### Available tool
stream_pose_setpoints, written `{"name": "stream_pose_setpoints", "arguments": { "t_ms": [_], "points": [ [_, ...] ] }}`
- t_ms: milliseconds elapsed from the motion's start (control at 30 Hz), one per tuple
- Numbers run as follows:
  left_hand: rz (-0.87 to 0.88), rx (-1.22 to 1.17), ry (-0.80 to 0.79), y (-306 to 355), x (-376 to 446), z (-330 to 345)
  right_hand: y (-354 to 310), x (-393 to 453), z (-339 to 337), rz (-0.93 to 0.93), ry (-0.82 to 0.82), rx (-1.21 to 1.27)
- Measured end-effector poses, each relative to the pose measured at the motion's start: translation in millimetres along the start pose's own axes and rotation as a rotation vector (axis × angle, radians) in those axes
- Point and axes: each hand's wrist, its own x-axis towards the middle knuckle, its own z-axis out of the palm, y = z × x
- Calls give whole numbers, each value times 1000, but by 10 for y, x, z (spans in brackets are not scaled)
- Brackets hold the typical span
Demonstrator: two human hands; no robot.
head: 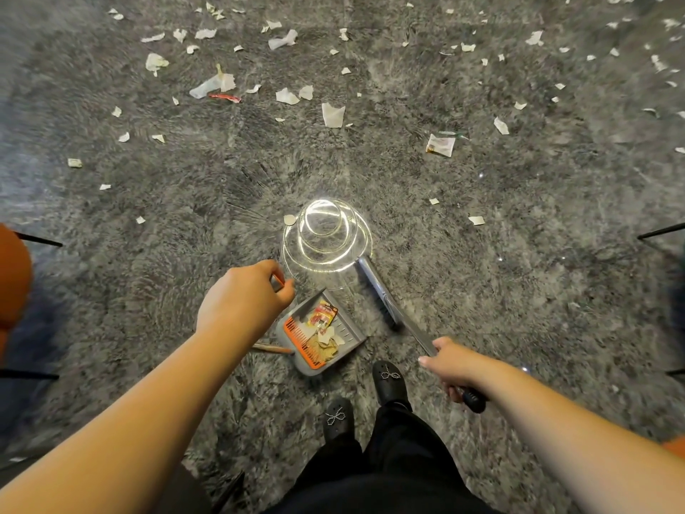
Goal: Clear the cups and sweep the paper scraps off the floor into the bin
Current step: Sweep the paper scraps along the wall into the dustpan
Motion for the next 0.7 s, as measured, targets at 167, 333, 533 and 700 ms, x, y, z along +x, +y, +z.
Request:
{"name": "stream_pose_setpoints", "arguments": {
  "t_ms": [167, 333, 533, 700],
  "points": [
    [-8, 8, 9, 25, -1, -5, -158, -71, 16, -33, -86, -20],
    [-11, -23, -11, -13, 4, -6, -272, -153, 157, -50, -233, -2],
    [-66, -100, 11, -216, 6, -80, -480, -412, 317, -42, -311, 132],
    [-132, -131, 76, -597, 36, -210, -734, -533, 351, -93, -231, 115]
  ]
}}
